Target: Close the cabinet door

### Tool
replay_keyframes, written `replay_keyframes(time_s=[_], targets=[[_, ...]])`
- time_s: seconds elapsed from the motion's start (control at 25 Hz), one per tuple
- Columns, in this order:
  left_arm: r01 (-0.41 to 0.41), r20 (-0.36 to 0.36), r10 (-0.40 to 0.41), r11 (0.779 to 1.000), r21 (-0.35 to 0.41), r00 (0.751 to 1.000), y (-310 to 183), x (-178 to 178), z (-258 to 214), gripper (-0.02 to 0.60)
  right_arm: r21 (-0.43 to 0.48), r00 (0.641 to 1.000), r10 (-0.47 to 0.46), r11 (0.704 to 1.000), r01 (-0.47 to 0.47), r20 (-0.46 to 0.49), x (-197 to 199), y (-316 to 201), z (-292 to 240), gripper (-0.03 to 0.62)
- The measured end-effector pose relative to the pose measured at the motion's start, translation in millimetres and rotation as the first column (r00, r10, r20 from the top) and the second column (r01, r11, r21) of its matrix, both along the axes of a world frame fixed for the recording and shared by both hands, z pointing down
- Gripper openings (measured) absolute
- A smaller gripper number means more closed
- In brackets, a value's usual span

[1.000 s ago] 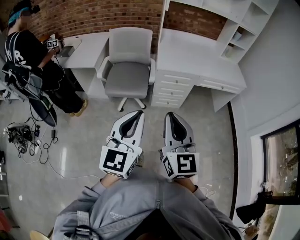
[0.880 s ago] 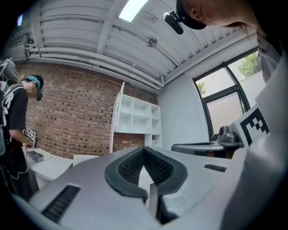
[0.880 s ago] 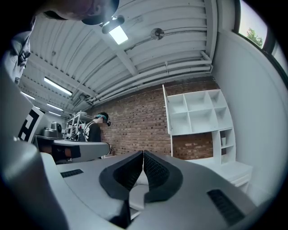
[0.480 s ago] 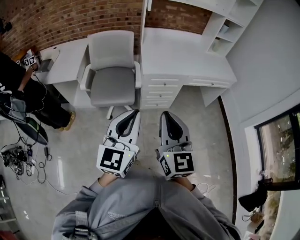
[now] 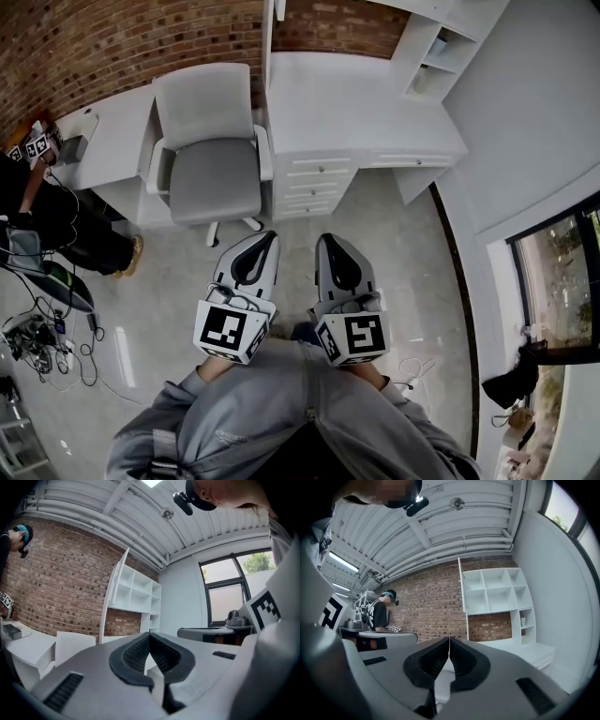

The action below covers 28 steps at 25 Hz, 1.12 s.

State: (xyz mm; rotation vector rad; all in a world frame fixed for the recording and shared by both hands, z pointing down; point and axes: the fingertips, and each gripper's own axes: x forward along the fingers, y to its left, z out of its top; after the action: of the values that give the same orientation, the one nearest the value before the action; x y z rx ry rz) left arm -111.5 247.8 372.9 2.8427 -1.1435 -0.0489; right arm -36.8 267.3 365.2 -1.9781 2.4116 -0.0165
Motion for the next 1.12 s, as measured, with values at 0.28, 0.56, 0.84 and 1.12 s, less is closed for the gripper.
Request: replay_keyframes(time_s=[0.28,0.56,0.84,1.12], targets=[[0.005,-0.001,-0.005,1.000,-0.014,1.000,-20.7,3.3,7.6,0.006,-0.002,0.999,-0.034,0.999,0.034,0.012,-3.7,-23.7,7.3,0.026],[0.055,-0.019,-0.054,0.997,0.053,0.998,-69.7,5.4,-16.3,0.006,0.071,0.997,-0.076,0.995,0.075,0.003,1.4,-71.1,-15.9,0.026],[0.088,-0.022,-0.087,0.995,0.053,0.996,-118.8,18.9,-20.3,0.006,0.095,0.993,-0.116,0.988,0.118,-0.021,12.2,-126.2,-26.3,0.026],[0.112,-0.023,-0.111,0.993,0.039,0.994,-160.0,38.7,-17.7,0.006,0.070,0.987,-0.161,0.984,0.162,-0.021,28.1,-172.4,-21.0,0.026]])
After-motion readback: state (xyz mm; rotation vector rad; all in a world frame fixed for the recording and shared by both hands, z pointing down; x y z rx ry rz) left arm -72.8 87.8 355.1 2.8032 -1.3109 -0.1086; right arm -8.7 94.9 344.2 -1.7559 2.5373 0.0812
